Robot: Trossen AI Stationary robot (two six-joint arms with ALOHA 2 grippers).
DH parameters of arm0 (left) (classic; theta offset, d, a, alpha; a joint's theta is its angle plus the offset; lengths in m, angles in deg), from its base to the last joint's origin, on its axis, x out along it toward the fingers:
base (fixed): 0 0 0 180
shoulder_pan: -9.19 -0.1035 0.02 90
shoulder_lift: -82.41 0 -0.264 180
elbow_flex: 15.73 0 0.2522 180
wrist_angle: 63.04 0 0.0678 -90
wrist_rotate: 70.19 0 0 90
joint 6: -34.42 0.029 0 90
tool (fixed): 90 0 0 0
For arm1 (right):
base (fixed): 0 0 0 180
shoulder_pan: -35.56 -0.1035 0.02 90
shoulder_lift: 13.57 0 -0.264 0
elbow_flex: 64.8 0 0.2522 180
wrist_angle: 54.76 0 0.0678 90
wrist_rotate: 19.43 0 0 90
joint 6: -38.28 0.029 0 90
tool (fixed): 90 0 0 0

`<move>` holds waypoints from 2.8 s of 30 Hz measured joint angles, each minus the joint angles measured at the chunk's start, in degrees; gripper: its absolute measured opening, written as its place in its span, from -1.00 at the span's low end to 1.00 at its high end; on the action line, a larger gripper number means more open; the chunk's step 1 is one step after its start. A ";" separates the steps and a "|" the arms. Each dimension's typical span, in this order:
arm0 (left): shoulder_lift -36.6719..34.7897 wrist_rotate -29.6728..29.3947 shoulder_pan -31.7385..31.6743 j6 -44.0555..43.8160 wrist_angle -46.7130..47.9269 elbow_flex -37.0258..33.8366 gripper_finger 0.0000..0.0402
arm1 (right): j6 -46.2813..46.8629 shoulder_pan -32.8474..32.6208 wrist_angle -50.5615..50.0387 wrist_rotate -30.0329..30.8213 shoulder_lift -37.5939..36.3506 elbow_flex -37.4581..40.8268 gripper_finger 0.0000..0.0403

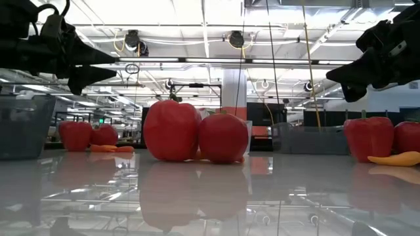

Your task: Sort produce into baskets

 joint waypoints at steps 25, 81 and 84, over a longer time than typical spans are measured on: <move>0.00 0.00 0.00 0.00 -0.02 0.00 0.13 | 0.00 0.01 0.00 0.00 -0.02 0.01 -1.00; -0.02 -0.66 -0.02 -7.05 -5.44 -0.02 0.13 | 25.43 -4.01 -7.66 3.01 30.36 -34.39 -0.90; 0.00 -0.68 -0.01 -15.11 -7.43 -0.02 0.13 | 23.75 -4.84 -19.95 2.87 39.02 -43.89 -0.90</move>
